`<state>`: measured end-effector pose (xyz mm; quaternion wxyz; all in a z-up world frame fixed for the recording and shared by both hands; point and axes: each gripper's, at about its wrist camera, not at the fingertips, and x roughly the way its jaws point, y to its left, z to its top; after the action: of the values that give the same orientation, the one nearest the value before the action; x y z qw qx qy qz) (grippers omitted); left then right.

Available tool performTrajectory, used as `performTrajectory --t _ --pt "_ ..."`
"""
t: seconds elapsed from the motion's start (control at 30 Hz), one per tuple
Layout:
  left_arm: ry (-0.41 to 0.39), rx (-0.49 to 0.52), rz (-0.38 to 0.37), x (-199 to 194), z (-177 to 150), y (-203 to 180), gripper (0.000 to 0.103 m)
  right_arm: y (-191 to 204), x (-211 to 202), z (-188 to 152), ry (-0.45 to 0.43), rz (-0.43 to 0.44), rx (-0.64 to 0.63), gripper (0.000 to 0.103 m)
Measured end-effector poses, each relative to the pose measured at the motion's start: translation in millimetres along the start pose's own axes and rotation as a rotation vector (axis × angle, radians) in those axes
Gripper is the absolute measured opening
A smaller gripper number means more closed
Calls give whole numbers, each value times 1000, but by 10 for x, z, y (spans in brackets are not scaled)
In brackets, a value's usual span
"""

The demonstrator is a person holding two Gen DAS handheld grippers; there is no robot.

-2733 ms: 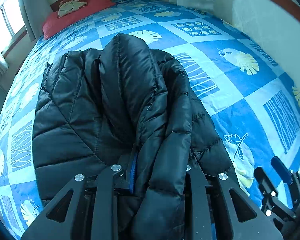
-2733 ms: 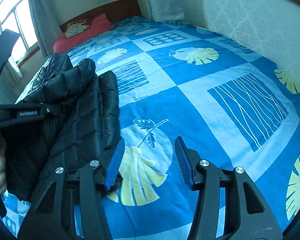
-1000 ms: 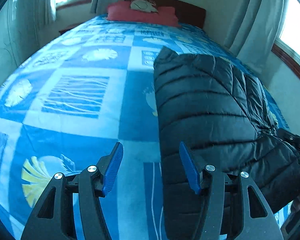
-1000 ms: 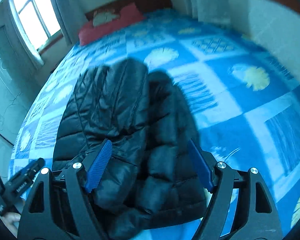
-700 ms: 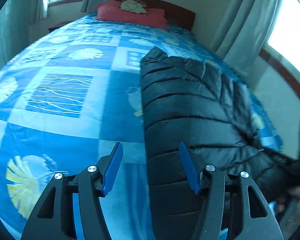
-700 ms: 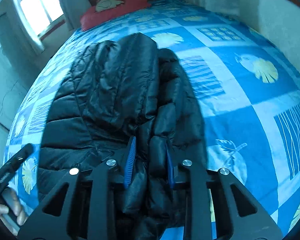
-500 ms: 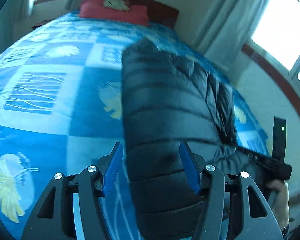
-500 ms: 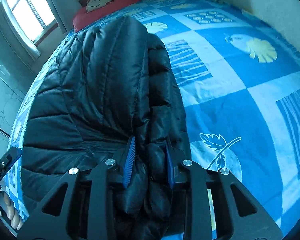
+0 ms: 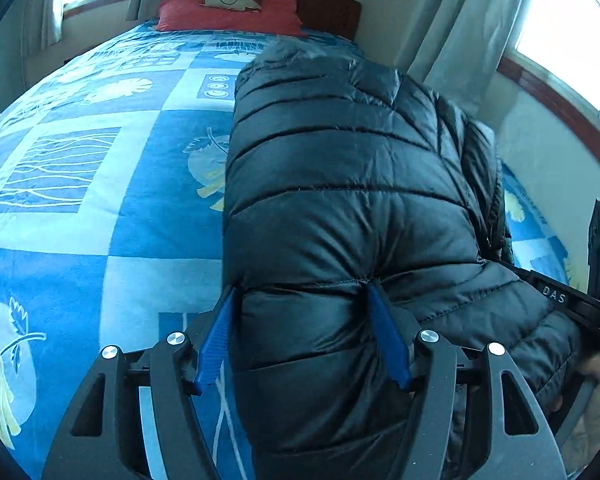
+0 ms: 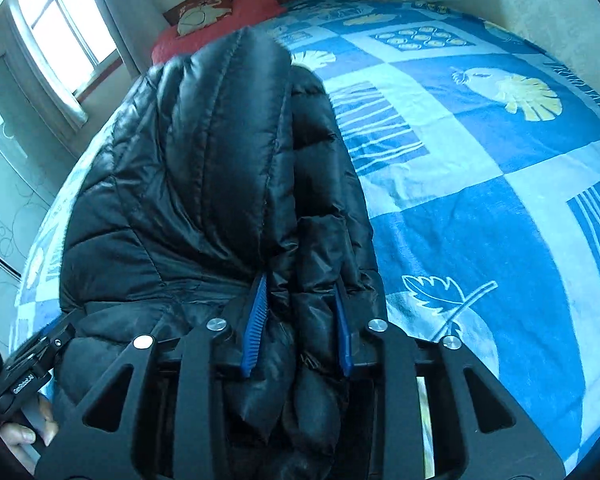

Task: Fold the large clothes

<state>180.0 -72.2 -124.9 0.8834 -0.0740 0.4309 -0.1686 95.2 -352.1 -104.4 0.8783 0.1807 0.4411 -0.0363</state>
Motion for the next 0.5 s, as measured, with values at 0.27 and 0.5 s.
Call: performTrajectory --t 0.27,0.5 --pt "-103 -26 -4 -545 -95 107 64 454 -905 -134 -159 -44 -106 24" --pt "-43 -37 -50 -416 -191 62 64 741 -580 -419 -38 -114 -232 23"
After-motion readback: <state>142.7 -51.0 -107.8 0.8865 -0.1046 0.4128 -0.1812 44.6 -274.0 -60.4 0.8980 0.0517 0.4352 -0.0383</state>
